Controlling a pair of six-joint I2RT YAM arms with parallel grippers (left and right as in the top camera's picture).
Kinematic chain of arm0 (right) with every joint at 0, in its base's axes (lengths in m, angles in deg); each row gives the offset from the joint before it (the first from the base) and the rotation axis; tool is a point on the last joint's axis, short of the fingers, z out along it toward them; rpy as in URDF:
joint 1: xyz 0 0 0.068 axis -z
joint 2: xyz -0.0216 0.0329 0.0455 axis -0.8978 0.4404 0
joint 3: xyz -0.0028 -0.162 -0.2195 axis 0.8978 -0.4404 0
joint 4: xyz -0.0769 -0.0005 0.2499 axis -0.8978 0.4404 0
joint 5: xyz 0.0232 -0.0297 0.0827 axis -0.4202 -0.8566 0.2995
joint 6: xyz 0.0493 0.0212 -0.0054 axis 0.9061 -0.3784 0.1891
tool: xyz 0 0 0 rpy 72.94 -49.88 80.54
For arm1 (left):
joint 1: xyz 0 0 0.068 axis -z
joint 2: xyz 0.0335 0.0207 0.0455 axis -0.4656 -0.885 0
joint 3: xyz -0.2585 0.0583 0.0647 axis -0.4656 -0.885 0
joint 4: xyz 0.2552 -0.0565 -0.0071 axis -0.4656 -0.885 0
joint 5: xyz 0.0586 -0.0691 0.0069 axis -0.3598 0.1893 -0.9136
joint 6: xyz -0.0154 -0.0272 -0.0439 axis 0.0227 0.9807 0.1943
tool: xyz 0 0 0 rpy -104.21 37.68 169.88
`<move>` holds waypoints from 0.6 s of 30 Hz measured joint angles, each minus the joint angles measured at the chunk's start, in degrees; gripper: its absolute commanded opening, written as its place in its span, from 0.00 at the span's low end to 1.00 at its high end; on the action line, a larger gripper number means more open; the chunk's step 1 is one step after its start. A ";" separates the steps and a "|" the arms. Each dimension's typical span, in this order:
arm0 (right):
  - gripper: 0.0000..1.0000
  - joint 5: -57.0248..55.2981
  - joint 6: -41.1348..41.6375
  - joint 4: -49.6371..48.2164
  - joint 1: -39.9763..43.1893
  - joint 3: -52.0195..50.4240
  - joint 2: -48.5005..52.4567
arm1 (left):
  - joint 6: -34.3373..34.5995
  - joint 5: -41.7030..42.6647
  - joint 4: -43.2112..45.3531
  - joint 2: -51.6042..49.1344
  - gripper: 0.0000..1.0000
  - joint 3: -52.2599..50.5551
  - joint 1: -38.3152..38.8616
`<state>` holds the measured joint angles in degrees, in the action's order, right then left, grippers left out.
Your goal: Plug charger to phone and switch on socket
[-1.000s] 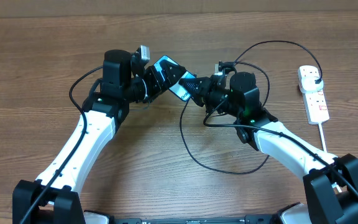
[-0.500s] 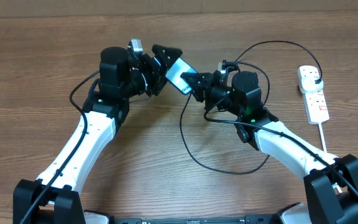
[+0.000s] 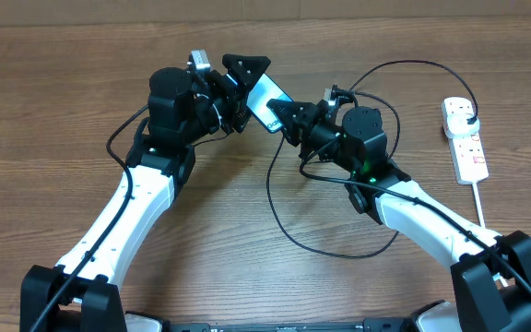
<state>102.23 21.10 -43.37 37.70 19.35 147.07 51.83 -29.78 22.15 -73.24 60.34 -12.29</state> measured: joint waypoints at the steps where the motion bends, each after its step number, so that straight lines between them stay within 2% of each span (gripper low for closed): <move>1: 0.04 -0.26 0.04 -0.02 -0.20 0.00 -0.02 | 0.37 -0.04 0.15 0.00 1.00 0.00 0.00; 8: 0.04 -2.03 0.02 -0.98 -1.51 0.09 -0.24 | 1.53 0.09 2.32 0.00 1.00 -0.26 0.07; 16: 0.04 -1.20 -0.04 -1.01 -2.14 0.17 -0.26 | -2.56 2.08 2.32 0.00 1.00 -0.31 0.31; 18: 0.04 -1.22 -0.22 -0.04 -2.14 0.44 -0.46 | -3.34 2.47 2.16 -0.11 0.96 -0.33 0.31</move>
<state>101.01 20.88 -43.42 35.56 19.79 146.61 48.48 -27.31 24.32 -73.35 60.01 -11.98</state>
